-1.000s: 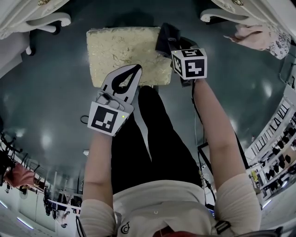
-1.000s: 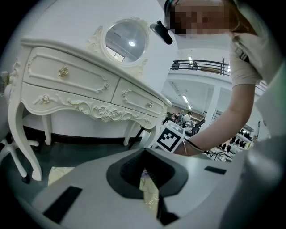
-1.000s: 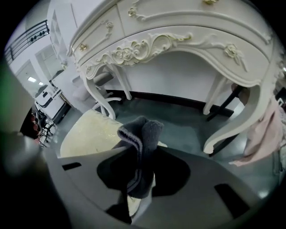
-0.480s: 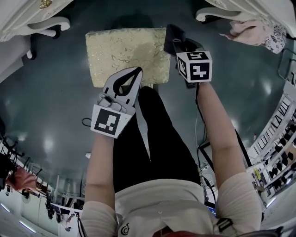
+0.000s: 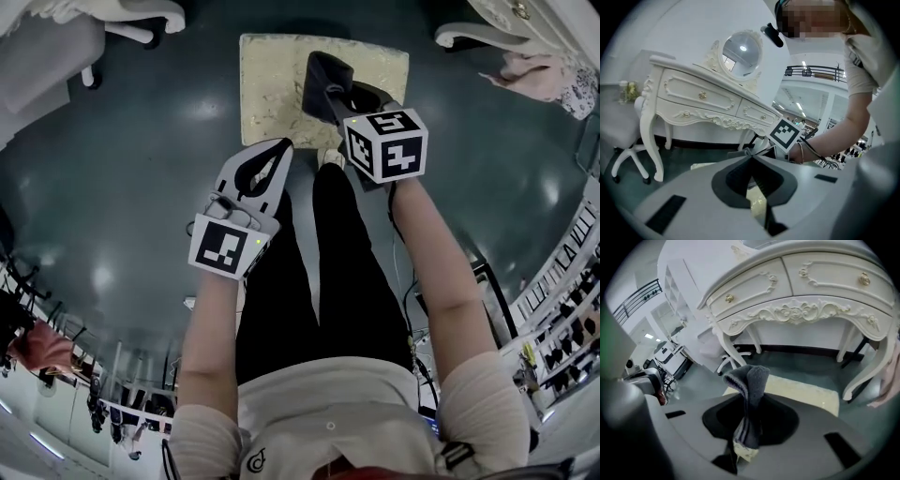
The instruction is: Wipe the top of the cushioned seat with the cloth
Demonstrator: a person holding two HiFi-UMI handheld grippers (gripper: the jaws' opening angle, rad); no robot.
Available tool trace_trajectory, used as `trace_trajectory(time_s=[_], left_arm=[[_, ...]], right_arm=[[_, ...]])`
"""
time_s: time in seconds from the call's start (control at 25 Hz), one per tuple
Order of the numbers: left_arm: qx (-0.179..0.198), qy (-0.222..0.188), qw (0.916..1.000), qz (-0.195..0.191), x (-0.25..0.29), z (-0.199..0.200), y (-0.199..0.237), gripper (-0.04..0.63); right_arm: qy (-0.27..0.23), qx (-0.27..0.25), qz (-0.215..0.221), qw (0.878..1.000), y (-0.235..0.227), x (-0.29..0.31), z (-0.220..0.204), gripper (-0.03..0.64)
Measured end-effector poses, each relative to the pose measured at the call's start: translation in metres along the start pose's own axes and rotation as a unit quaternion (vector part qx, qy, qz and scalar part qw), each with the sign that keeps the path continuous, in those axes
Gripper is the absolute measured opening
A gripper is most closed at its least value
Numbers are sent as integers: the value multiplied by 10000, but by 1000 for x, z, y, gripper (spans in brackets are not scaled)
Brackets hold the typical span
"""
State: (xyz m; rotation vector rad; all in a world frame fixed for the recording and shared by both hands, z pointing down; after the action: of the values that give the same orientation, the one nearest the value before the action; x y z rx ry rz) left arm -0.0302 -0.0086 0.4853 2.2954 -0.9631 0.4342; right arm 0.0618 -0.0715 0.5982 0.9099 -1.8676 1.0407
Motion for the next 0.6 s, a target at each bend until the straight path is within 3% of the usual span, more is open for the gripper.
trace_trajectory(time_s=[0.28,0.6], left_arm=[[-68,7,9995,303,-71,-23,52,14],[-60,-36,9993,371,-107,-32,90,14]], right_arm=[[193,-293,192,9992,92,52,6,84],[455,-241,109,9986,124,98,10,84]])
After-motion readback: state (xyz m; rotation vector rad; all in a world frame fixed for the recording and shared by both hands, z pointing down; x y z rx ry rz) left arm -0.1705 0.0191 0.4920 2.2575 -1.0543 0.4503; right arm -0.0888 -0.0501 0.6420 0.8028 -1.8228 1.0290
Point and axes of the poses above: the fingertips, and each gripper's own axes: x forward along the fingers, y to its left, z out of its top, the point moved 1 cm from there along -x, backward along the fingers, and after that the axes turned 10 degrees about y, right-handed, at the moved point
